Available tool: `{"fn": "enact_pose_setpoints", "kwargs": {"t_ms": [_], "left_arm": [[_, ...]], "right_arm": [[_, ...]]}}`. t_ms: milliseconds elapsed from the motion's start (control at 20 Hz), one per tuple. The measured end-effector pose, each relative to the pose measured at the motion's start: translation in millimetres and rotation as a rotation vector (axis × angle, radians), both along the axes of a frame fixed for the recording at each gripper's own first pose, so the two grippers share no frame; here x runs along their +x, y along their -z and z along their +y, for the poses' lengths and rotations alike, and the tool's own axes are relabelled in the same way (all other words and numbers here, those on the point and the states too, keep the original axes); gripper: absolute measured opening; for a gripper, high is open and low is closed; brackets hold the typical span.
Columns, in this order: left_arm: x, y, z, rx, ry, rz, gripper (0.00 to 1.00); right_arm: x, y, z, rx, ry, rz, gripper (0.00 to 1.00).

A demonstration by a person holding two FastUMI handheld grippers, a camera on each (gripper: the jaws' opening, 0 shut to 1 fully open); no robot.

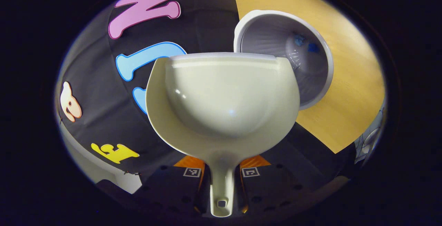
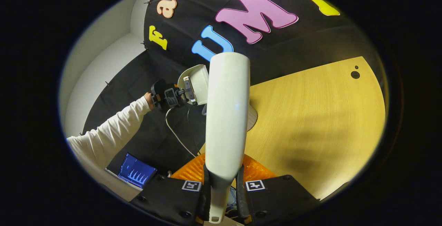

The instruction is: Pick up the small broom and dustpan from the desktop, sweep the trash into the dustpan with the broom, and then empty the trash into the garbage bin.

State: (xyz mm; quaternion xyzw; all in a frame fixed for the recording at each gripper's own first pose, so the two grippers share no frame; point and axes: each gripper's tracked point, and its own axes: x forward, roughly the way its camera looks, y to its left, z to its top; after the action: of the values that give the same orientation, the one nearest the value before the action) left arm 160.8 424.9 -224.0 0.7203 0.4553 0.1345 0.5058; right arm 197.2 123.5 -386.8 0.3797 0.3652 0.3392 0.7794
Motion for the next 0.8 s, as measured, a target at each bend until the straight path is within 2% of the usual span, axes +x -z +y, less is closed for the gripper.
{"fn": "enact_pose_setpoints", "kwargs": {"t_ms": [50, 100, 150, 200, 250, 350, 400, 550, 600, 650, 700, 750, 800], "left_arm": [[0, -2, -1, -0.009, 0.014, -0.022, 0.27], [0, -1, -2, -0.034, 0.027, -0.049, 0.27], [-2, -1, -6, -0.071, 0.035, -0.083, 0.27], [-6, 1, -9, -0.115, 0.035, -0.124, 0.26], [-12, 4, -14, -0.163, 0.036, -0.168, 0.27], [-16, 6, -19, -0.262, 0.04, -0.27, 0.26], [-18, 8, -22, -0.32, 0.038, -0.328, 0.26], [-22, 8, -35, -0.522, 0.04, -0.518, 0.26], [-17, 10, -38, -0.59, 0.045, -0.577, 0.26], [-14, 13, -37, -0.662, 0.036, -0.626, 0.26], [-12, 18, -38, -0.739, 0.014, -0.67, 0.26], [-10, 25, -41, -0.823, -0.011, -0.704, 0.26], [-7, 32, -46, -0.907, -0.044, -0.727, 0.24]], "right_arm": [[-2, -1, 1, -0.004, -0.004, -0.002, 0.36], [-2, -2, 3, -0.008, -0.009, -0.006, 0.32], [-3, -3, 4, -0.008, -0.015, -0.009, 0.32], [-3, -4, 7, -0.007, -0.02, -0.011, 0.32], [-3, -6, 9, -0.007, -0.026, -0.013, 0.36], [-4, -10, 13, -0.008, -0.036, -0.018, 0.36], [-4, -12, 15, -0.008, -0.042, -0.023, 0.32], [-5, -19, 25, -0.009, -0.062, -0.029, 0.32], [-5, -20, 28, -0.012, -0.07, -0.033, 0.36], [-6, -22, 31, -0.018, -0.077, -0.036, 0.32], [-7, -23, 35, -0.026, -0.087, -0.04, 0.36], [-7, -25, 39, -0.037, -0.097, -0.047, 0.36], [-7, -26, 43, -0.049, -0.106, -0.051, 0.32]]}}
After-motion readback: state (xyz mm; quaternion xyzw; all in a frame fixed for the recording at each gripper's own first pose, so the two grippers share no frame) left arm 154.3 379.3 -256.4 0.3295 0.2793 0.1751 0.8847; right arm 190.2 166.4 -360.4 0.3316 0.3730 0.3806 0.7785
